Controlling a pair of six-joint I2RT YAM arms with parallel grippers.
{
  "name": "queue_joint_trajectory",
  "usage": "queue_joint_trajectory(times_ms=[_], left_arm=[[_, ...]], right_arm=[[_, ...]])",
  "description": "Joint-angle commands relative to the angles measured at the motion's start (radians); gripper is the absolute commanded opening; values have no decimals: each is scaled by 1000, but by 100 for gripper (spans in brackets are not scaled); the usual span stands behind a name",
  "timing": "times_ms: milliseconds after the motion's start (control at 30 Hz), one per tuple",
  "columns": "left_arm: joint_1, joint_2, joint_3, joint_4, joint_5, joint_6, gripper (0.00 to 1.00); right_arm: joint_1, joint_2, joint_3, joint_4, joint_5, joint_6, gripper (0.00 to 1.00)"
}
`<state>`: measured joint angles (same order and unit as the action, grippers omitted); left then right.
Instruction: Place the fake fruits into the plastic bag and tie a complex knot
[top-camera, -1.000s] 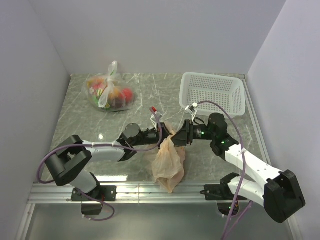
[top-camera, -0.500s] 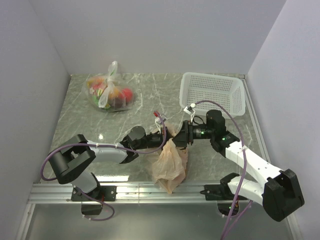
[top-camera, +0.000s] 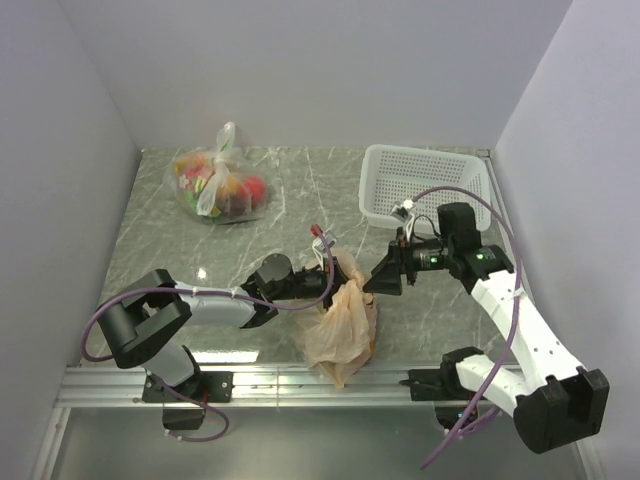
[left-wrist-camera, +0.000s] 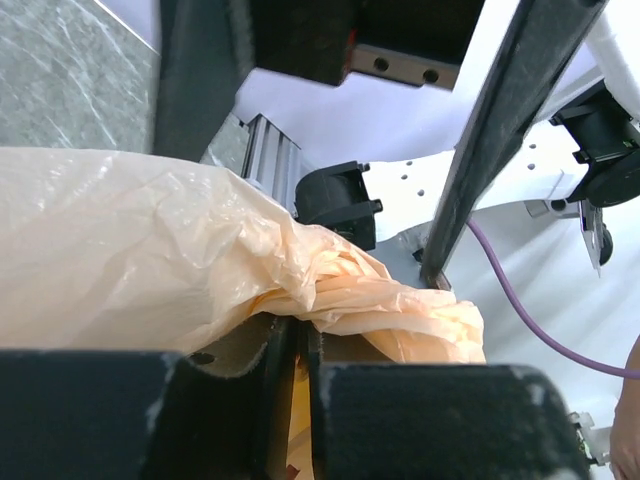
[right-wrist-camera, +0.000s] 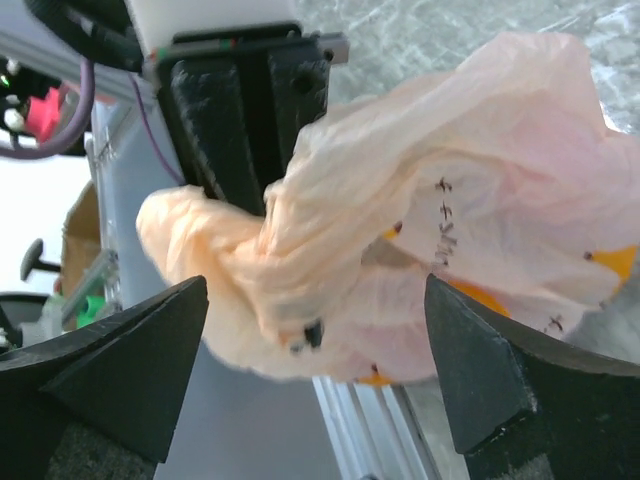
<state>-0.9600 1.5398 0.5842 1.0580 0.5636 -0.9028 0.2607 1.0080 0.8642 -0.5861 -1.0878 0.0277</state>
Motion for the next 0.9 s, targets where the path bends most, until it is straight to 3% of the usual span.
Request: queue_joint_trajectory(times_ms=[0, 67, 100, 200, 233, 467, 600, 767, 867], left_arm=[[-2, -17, 17, 71, 36, 15, 15], [3, -15, 17, 71, 42, 13, 15], [3, -14, 19, 77, 45, 10, 17], [4, -7, 23, 94, 64, 5, 23], [4, -7, 25, 96, 64, 2, 24], [10, -10, 11, 126, 70, -21, 36], [15, -10, 16, 129, 67, -28, 43], [17, -7, 14, 128, 65, -27, 46], [17, -6, 20, 111, 65, -28, 41]], right_arm=[[-44, -26, 73, -248, -81, -210, 91], [-70, -29, 70, -282, -110, -245, 82], [-77, -29, 53, -287, -124, -249, 69], [-80, -39, 4, -220, -113, -206, 50], [-80, -39, -5, -199, -104, -183, 49], [-80, 20, -10, -277, -164, -247, 40], [-87, -6, -79, -166, -169, -163, 36], [-87, -48, -100, -32, -146, -62, 40], [-86, -57, -102, 8, -147, -29, 45]])
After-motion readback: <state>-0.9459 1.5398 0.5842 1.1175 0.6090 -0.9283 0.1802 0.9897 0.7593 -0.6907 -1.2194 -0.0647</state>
